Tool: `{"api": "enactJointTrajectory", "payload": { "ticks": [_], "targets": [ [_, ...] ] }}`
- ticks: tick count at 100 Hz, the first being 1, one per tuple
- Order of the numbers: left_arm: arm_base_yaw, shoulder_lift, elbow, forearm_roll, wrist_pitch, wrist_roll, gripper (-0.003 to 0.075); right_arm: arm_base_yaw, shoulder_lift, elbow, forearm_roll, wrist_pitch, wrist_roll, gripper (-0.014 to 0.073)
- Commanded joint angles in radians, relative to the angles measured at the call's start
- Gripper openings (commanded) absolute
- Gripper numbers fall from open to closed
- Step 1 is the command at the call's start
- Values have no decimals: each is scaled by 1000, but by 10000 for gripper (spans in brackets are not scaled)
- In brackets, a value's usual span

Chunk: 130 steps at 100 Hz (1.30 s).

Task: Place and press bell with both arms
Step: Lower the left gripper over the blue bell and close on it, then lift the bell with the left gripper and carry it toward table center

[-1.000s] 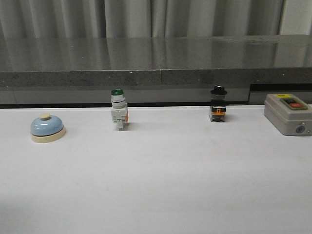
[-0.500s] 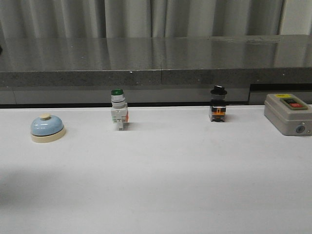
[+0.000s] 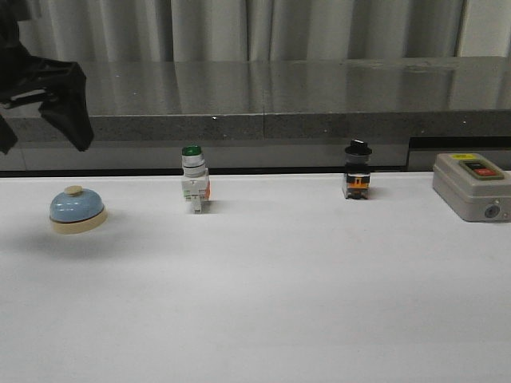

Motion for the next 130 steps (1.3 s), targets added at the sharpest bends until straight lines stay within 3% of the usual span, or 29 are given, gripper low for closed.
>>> {"api": "enactJointTrajectory", "payload": {
  "ticks": [1,39,94,103,120,130],
  "targets": [
    [-6,12,-68,-11,-45,-1,658,-8,6,-19,-2,-72,-4,-64],
    [-6,173,-132,-7,-50,1,658,-8,6,-19,-2,-72,-4,-64],
    [-6,244,-132,-3,-52,1,652,-8,6,-19,-2,-72,-4,-64],
    [-6,244,-132,-3,-46,1,599,-8,6,-19,-2,-72,-4,-64],
    [-6,242,-132,-3,-28,1,356,-8,6,-19,-2,-72,-4,-64],
    [-6,229,-132,-3,1,1,255,-8,6,-19,-2,-72,-4,-64]
  ]
}}
